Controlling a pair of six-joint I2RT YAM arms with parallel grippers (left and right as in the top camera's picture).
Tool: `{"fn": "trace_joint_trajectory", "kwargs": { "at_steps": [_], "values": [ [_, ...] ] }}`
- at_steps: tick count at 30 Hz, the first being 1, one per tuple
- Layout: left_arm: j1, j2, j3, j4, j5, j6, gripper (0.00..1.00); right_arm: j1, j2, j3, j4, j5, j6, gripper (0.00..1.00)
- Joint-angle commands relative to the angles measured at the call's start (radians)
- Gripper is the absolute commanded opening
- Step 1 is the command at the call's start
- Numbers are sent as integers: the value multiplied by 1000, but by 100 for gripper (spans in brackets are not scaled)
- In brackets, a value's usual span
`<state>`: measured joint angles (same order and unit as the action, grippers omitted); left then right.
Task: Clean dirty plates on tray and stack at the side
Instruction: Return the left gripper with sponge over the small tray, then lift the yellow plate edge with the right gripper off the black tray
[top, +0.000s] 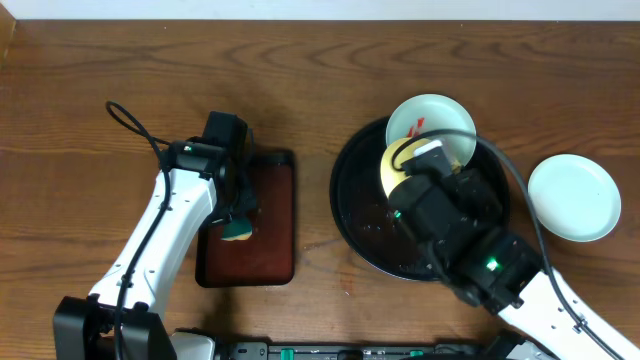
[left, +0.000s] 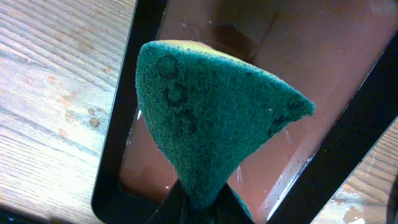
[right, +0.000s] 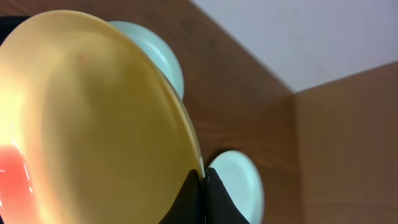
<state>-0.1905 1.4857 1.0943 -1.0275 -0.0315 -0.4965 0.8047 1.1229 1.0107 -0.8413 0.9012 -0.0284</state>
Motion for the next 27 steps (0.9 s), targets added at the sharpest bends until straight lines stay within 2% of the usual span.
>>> {"fn": "trace_joint_trajectory", "kwargs": {
  "at_steps": [1, 8, 27],
  "values": [
    [4, 5, 0, -2, 2, 11, 8, 69, -5, 18, 2, 177, -38, 1],
    [4, 5, 0, -2, 2, 11, 8, 154, -5, 18, 3, 297, -58, 1],
    [4, 5, 0, -2, 2, 11, 8, 172, -5, 18, 8, 303, -135, 1]
  ]
}}
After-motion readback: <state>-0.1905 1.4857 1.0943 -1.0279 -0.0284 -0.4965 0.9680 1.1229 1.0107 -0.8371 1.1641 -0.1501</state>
